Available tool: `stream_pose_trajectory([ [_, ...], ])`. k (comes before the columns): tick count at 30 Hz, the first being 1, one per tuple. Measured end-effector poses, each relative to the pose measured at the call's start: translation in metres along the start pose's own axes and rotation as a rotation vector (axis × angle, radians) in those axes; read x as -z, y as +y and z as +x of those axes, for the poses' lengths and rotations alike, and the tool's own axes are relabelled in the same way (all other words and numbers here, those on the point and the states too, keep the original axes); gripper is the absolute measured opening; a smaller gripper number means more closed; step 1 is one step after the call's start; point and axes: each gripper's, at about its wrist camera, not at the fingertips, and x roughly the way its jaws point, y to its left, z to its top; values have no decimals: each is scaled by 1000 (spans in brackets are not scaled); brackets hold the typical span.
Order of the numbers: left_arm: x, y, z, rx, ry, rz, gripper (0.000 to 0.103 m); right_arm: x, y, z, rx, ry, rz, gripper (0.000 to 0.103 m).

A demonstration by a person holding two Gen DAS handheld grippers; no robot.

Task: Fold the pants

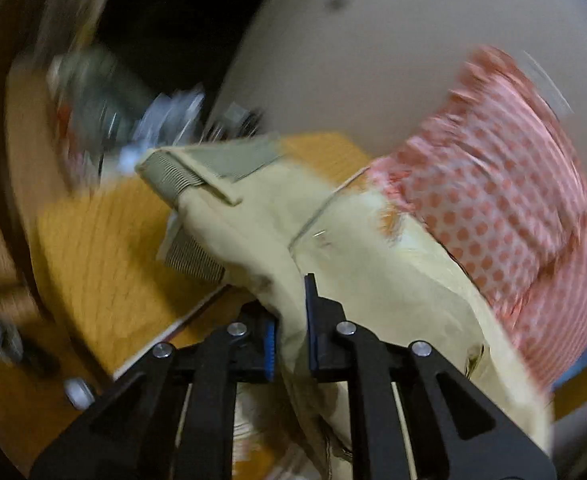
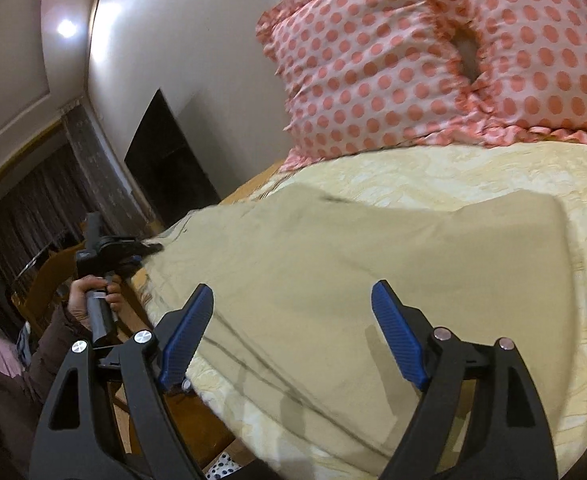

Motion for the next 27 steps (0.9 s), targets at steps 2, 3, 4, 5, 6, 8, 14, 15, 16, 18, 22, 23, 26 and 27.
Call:
stream_pose_trajectory([
  [2, -8, -42, -19, 41, -59, 132, 10, -5, -11, -13, 17, -39, 25, 83],
  [3, -10, -75, -31, 91, -85, 224, 10, -7, -19, -24, 34, -68, 44, 83],
  [4, -9, -100, -40, 127, -102, 293, 10, -9, -25, -32, 49, -90, 60, 84],
  [5, -1, -137, -52, 189, -127, 399, 9, -11, -31, -40, 68, -113, 76, 84],
  [6, 10, -166, -63, 249, -139, 485, 9, -13, -41, -53, 94, -143, 103, 85],
  [8, 36, -211, -77, 358, -142, 621, 9, -13, -52, -68, 125, -179, 141, 86],
  [14, 193, -298, -74, 583, 50, 1080, 10, -8, -93, -108, 147, -272, 328, 90],
  [15, 212, -299, -69, 582, 82, 1134, 11, -8, -100, -108, 132, -262, 367, 90],
  [16, 232, -298, -64, 577, 131, 1187, 14, -9, -106, -106, 121, -242, 393, 90],
  [18, 255, -289, -58, 575, 217, 1239, 20, -11, -113, -96, 106, -184, 421, 90],
  [22, 210, -263, -80, 630, 158, 1089, 65, -20, -122, -68, 79, -72, 447, 90],
  [23, 181, -250, -84, 636, 117, 990, 72, -21, -123, -61, 89, -44, 449, 89],
  [26, 119, -221, -57, 542, 108, 795, 77, -22, -126, -33, 147, 62, 430, 82],
  [27, 106, -212, -40, 492, 136, 756, 77, -22, -124, -28, 174, 78, 411, 78],
])
